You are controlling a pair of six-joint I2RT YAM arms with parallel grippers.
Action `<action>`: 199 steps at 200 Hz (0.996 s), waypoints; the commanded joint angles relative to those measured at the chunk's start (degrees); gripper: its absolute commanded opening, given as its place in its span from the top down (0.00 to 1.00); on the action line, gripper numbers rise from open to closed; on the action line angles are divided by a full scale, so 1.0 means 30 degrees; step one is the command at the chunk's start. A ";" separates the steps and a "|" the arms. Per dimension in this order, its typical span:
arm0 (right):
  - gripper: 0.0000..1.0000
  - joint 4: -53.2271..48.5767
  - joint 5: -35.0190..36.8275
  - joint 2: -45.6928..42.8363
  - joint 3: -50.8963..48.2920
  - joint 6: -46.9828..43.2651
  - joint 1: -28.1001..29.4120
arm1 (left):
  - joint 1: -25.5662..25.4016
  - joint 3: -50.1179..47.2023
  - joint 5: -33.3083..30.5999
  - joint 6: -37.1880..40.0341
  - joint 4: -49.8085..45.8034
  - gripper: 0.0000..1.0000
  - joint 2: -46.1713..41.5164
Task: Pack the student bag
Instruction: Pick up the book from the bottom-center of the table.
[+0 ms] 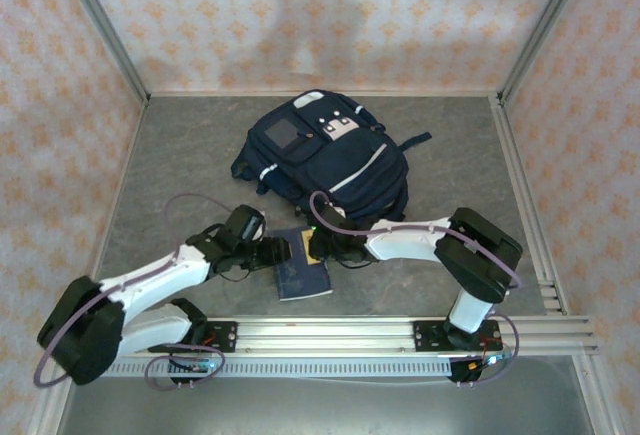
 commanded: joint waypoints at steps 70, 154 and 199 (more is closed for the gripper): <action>0.73 0.0651 -0.0612 0.0373 -0.1238 0.0707 -0.0020 | -0.0516 -0.1370 0.3665 -0.2802 0.6002 0.50 -0.0185; 0.76 -0.0387 0.0651 -0.0939 -0.1345 0.0270 -0.0081 | -0.0311 0.0007 0.2318 -0.1048 0.2745 0.98 -0.0323; 0.57 -0.2711 0.3391 -0.5383 -0.1550 0.0115 -0.0140 | 0.0000 0.0932 0.1241 -0.0209 -0.0393 1.00 -0.2963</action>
